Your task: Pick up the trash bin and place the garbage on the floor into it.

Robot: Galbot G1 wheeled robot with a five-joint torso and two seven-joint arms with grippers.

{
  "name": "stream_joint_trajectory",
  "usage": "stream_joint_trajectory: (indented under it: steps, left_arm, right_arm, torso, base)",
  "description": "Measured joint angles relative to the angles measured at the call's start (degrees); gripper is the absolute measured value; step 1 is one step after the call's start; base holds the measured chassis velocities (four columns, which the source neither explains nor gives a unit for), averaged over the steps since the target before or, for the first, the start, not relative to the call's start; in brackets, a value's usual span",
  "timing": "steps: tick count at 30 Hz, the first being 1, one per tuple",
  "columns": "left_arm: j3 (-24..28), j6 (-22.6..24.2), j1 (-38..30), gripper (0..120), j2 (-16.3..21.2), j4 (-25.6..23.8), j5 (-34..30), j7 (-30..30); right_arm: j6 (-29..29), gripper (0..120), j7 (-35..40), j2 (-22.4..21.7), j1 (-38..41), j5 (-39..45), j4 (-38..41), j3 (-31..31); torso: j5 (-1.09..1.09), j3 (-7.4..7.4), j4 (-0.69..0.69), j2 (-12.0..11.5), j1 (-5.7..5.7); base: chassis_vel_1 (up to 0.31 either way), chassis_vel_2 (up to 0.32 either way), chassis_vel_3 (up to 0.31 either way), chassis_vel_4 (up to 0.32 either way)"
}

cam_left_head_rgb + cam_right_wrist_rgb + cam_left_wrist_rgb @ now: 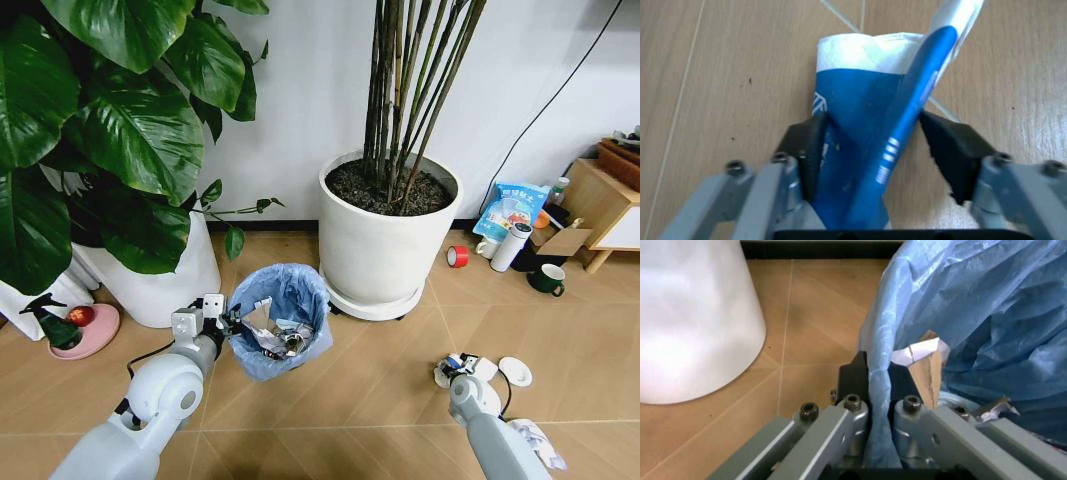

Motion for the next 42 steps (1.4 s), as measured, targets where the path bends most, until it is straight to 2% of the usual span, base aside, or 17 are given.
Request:
stream_joint_trajectory:
  steps: [2, 4, 6, 12, 15, 18, 21, 22, 25, 26, 28, 30, 32, 36, 37, 42]
  left_arm:
    - [0.0, 0.0, -0.02, 0, 0.02, 0.0, 0.0, 0.01]
    - [0.0, -0.02, -0.08, 0, 0.01, 0.0, -0.01, 0.04]
    - [0.01, -0.02, -0.09, 0, -0.07, 0.0, -0.02, 0.05]
    - [0.08, -0.02, 0.0, 0, -0.3, -0.15, -0.03, 0.03]
    - [0.08, -0.02, 0.22, 0, -0.42, -0.47, -0.03, -0.08]
    - [0.01, -0.02, 0.27, 0, -0.41, -0.56, -0.03, -0.08]
    - [-0.15, -0.02, 0.25, 0, -0.44, -0.57, -0.03, -0.16]
    - [-0.15, -0.02, 0.25, 0, -0.44, -0.57, -0.03, -0.16]
    - [-0.07, 0.04, 0.24, 0, -0.47, -0.57, -0.03, -0.23]
    - [-0.07, 0.04, 0.24, 0, -0.47, -0.57, -0.03, -0.23]
    - [0.08, 0.22, 0.29, 0, -0.48, -0.56, -0.12, -0.57]
    - [0.11, 0.23, 0.32, 0, -0.46, -0.53, -0.14, -0.56]
    - [0.12, 0.27, 0.36, 0, -0.36, -0.26, -0.19, -0.58]
    - [0.34, 0.73, -0.02, 0, -0.22, -0.02, -0.32, -0.65]
    - [0.64, 0.81, -0.26, 0, -0.12, 0.07, -0.34, -0.66]
    - [2.09, 1.11, -1.51, 0, -0.03, 0.91, -0.47, -0.6]
  right_arm:
    - [0.08, 49, 0.0, 0.0, 0.02, -0.02, -0.06, -0.03]
    - [0.35, 36, -0.02, -0.06, 0.0, -0.13, -0.15, -0.24]
    - [0.48, 30, -0.04, -0.09, -0.08, -0.21, -0.29, -0.26]
    - [1.12, 16, -0.07, -0.14, -0.53, -0.45, -0.19, 0.08]
    - [1.42, 6, -0.11, -0.94, -2.53, -1.4, 4.12, 1.65]
    - [1.53, 0, -1.04, -2.24, -4.83, -3.33, 9.35, 3.03]
    - [1.29, 0, -3.06, -4.27, -8.66, -6.21, 17.4, 4.74]
    - [1.29, 0, -3.06, -4.27, -8.66, -6.21, 17.4, 4.74]
    - [0.66, 0, -4.92, -6.48, -11.66, -8.46, 26.33, 5.57]
    - [0.66, 0, -4.92, -6.48, -11.66, -8.46, 26.33, 5.57]
    - [-0.78, 0, -5.8, -9.66, -13.81, -7.87, 35.63, 4.84]
    - [-1.2, 0, -6.05, -10.96, -14.4, -7.46, 38.37, 4.22]
    - [-1.84, 0, -6.72, -14.7, -15.27, -6.49, 45.97, 1.5]
    - [-3.01, 0, -7.79, -18.89, -13.32, -2.96, 56.22, -2.83]
    - [-3.68, 0, -8.47, -20.0, -12.08, -1.27, 58.77, -4.09]
    - [-4.86, 0, -13.66, -23.33, -5.92, 4.03, 64.56, -8.71]
  torso:
    - [0.0, 0.0, 0.0, 0.0, 0.0]
    - [0.0, 0.0, 0.0, 0.0, 0.0]
    - [0.0, 0.0, 0.0, 0.0, 0.0]
    - [0.03, 0.0, 0.01, 0.0, 0.0]
    - [0.1, 0.02, 0.0, 0.0, 0.0]
    - [0.03, 0.01, 0.0, 0.0, 0.0]
    - [0.04, 0.01, -0.02, 0.0, 0.0]
    - [0.04, 0.01, -0.02, 0.0, 0.0]
    - [0.02, 0.01, 0.0, 0.0, 0.0]
    - [0.02, 0.01, 0.0, 0.0, 0.0]
    - [0.03, 0.0, 0.0, 0.0, 0.0]
    - [-0.02, 0.0, -0.01, 0.0, 0.0]
    - [0.05, 0.0, 0.0, 0.0, 0.0]
    - [-0.01, 0.0, 0.0, 0.0, 0.0]
    - [0.03, 0.0, 0.0, 0.0, 0.0]
    - [0.0, 0.0, 0.0, 0.0, 0.0]
  base:
    - [0.0, 0.0, 0.0, 0.0]
    - [0.0, 0.0, 0.0, 0.0]
    - [0.0, 0.0, 0.0, 0.0]
    - [0.0, 0.0, 0.0, 0.0]
    - [0.0, 0.0, 0.0, 0.0]
    - [0.0, 0.0, 0.0, 0.0]
    - [0.0, 0.0, 0.0, 0.0]
    - [0.0, 0.0, 0.0, 0.0]
    - [0.0, 0.0, 0.0, 0.0]
    - [0.0, 0.0, 0.0, 0.0]
    - [0.0, 0.0, 0.0, 0.0]
    - [0.0, 0.0, 0.0, 0.0]
    - [0.0, 0.0, 0.0, 0.0]
    - [0.0, 0.0, 0.0, 0.0]
    - [0.0, 0.0, 0.0, 0.0]
    - [0.0, 0.0, 0.0, 0.0]
